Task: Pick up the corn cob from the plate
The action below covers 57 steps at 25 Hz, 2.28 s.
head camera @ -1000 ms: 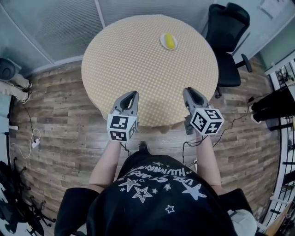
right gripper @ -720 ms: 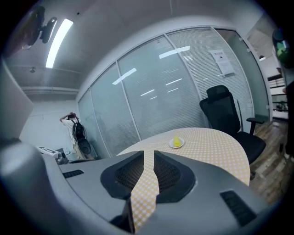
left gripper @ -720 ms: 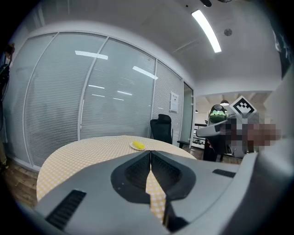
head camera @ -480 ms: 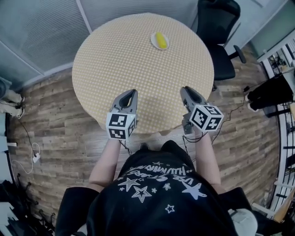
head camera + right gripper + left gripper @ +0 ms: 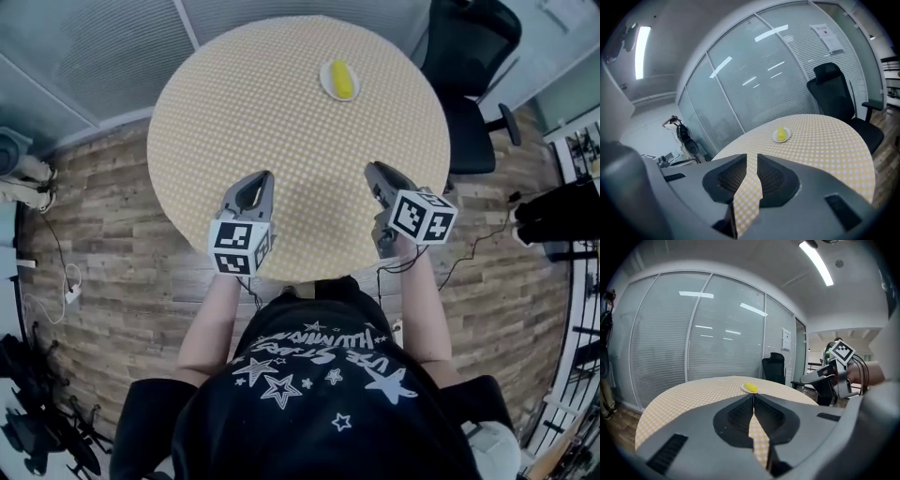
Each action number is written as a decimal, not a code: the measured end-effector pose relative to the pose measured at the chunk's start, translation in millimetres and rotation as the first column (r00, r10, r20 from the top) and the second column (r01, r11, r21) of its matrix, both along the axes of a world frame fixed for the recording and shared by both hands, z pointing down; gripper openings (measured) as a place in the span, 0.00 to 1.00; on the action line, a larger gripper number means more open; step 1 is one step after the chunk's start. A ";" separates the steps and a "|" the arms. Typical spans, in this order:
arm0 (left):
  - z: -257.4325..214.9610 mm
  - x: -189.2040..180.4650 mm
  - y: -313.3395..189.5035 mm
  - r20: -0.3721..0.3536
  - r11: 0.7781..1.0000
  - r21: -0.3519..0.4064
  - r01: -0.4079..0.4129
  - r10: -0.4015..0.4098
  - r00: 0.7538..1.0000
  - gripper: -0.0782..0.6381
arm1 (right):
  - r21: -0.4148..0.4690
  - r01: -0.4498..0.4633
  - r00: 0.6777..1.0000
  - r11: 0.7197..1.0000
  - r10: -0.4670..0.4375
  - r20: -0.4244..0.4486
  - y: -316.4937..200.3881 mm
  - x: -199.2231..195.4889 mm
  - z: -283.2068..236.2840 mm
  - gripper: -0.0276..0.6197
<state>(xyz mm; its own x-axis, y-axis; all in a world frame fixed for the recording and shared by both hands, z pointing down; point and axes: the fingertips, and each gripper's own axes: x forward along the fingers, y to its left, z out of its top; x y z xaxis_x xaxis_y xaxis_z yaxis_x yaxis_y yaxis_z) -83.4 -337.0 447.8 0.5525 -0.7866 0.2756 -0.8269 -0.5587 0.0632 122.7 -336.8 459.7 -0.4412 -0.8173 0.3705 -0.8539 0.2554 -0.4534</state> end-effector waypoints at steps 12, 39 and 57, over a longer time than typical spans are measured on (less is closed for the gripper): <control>-12.1 34.3 -84.0 0.039 0.998 0.014 0.067 -0.067 0.997 0.12 | -0.096 0.158 0.987 0.983 -0.160 -0.013 -144.3 15.4 17.2 0.27; 40.2 36.9 -181.1 0.095 0.984 -0.090 0.151 -0.142 0.985 0.12 | -0.428 0.090 0.968 0.899 -0.180 -0.174 -361.5 21.7 141.2 0.41; 58.1 26.2 -182.8 0.088 0.976 -0.125 0.178 -0.168 0.982 0.12 | -0.544 0.011 0.954 0.839 -0.172 -0.245 -377.4 19.4 179.2 0.43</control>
